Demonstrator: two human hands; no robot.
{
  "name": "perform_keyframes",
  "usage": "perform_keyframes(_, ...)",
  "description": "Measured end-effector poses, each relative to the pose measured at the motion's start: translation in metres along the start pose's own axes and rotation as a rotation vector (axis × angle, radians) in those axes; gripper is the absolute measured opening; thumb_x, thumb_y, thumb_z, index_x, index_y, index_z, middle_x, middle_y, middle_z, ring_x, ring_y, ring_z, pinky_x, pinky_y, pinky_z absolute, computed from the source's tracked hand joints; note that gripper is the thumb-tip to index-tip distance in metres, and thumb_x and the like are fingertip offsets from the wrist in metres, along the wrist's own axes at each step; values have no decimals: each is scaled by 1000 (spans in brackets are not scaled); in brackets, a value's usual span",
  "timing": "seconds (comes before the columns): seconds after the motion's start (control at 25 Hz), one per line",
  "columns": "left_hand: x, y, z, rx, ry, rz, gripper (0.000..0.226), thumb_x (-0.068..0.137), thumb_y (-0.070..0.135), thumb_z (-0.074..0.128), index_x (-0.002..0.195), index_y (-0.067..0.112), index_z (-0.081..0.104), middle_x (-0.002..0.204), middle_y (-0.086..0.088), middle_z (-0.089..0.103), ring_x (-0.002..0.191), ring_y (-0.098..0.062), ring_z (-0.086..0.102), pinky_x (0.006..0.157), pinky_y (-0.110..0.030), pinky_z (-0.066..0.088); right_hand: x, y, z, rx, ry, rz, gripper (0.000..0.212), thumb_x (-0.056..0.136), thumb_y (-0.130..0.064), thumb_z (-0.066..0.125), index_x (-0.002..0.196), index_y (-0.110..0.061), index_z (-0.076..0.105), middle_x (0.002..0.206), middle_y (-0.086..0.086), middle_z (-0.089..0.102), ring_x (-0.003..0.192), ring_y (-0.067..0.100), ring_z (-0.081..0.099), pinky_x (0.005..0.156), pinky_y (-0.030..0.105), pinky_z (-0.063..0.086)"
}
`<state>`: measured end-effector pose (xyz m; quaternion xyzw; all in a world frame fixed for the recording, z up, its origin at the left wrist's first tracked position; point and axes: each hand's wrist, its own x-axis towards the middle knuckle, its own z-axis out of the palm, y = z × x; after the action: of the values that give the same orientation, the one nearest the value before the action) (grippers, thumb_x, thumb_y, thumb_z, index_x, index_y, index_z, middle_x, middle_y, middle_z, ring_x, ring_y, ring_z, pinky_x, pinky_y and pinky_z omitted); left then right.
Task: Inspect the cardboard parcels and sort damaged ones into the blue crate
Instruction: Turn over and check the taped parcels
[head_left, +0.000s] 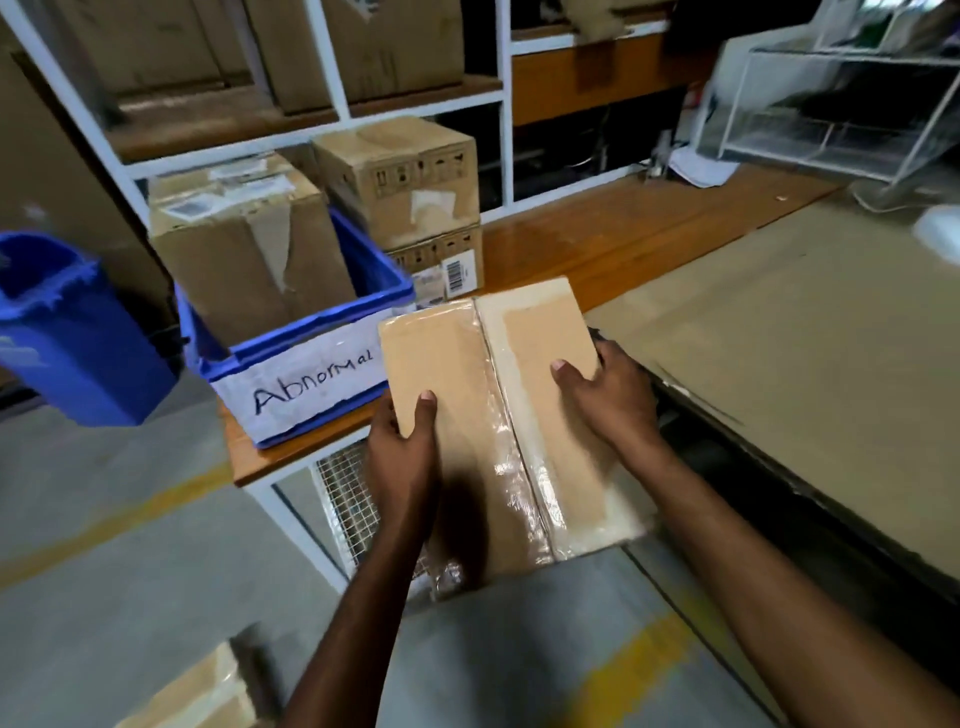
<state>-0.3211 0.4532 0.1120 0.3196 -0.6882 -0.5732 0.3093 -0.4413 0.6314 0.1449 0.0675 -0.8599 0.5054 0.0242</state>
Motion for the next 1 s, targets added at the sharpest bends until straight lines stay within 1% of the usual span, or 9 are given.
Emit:
perform_keyframes(0.08,14,2,23,37,-39,10,45,100,47,64,140,27,60,125,7,70,112,-16,66,93,-35,51,19,6,-5,27,46,45,45,92,-40,73,126,-14,60,122,5,71,106,26,66,76,27,39)
perform_keyframes(0.16,29,5,44,80,-68,26,49,98,53,62,141,30,58,129,5,69,114,-19,65,102,-45,51,42,8,-9,57,69,80,49,91,-43,74,123,-12,53,119,5,70,98,25,64,73,27,37)
perform_keyframes(0.32,66,14,86,150,-106,40,66,89,75,54,145,40,48,137,5,65,121,-21,62,104,-54,51,107,12,-19,48,57,70,56,89,-51,73,123,-14,47,116,2,69,99,25,64,74,29,39)
perform_keyframes(0.48,103,29,147,179,-136,121,63,93,72,54,149,46,41,140,8,63,123,-19,62,103,-49,51,189,18,-37,-3,39,-71,56,91,-55,69,137,-26,53,114,-12,65,101,14,60,83,28,42)
perform_keyframes(0.56,120,46,187,200,-95,160,65,94,72,54,152,47,37,142,9,61,127,-20,60,102,-41,48,231,22,-48,12,64,-118,52,91,-61,65,130,-26,59,119,-10,69,107,17,64,88,33,49)
perform_keyframes(0.64,138,66,223,274,-16,185,64,97,70,50,154,45,36,144,10,61,128,-20,59,93,-32,40,268,25,-62,34,87,-110,54,89,-66,64,119,-21,58,112,-6,70,106,23,65,87,39,53)
perform_keyframes(0.76,164,96,267,292,31,260,60,97,73,46,151,46,40,139,12,64,122,-18,62,89,-34,42,315,22,-87,125,110,-134,54,91,-60,67,119,-18,48,97,-15,63,97,20,65,80,37,54)
perform_keyframes(0.88,180,113,305,250,24,272,60,97,71,49,150,44,38,138,14,62,117,-12,60,93,-37,46,357,10,-100,71,140,-218,66,95,-56,64,142,-19,37,112,-10,61,97,16,60,74,27,48)
perform_keyframes(1.0,189,112,326,247,-25,265,56,97,67,55,143,41,37,130,14,58,114,-11,59,89,-33,44,383,20,-98,-19,83,-267,88,94,-60,62,161,-34,11,142,2,57,115,25,60,90,35,50)
